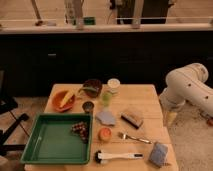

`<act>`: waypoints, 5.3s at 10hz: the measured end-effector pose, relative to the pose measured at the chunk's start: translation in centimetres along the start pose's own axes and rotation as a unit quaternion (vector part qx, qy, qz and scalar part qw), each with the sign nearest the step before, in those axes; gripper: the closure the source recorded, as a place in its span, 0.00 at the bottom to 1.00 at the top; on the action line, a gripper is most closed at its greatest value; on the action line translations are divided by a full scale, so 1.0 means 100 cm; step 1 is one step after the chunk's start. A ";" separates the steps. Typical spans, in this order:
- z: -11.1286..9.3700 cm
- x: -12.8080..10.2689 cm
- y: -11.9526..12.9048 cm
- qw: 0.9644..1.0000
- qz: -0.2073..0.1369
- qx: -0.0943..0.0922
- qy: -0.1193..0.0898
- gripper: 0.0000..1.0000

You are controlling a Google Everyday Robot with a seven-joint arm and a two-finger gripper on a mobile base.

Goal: Place sponge in paper cup

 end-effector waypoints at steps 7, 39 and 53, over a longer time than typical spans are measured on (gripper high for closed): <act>0.022 -0.007 0.068 0.965 -0.232 0.046 -0.112 0.20; 0.171 0.001 0.146 0.902 -0.354 -0.085 -0.234 0.20; 0.180 0.008 0.139 0.900 -0.339 -0.095 -0.256 0.75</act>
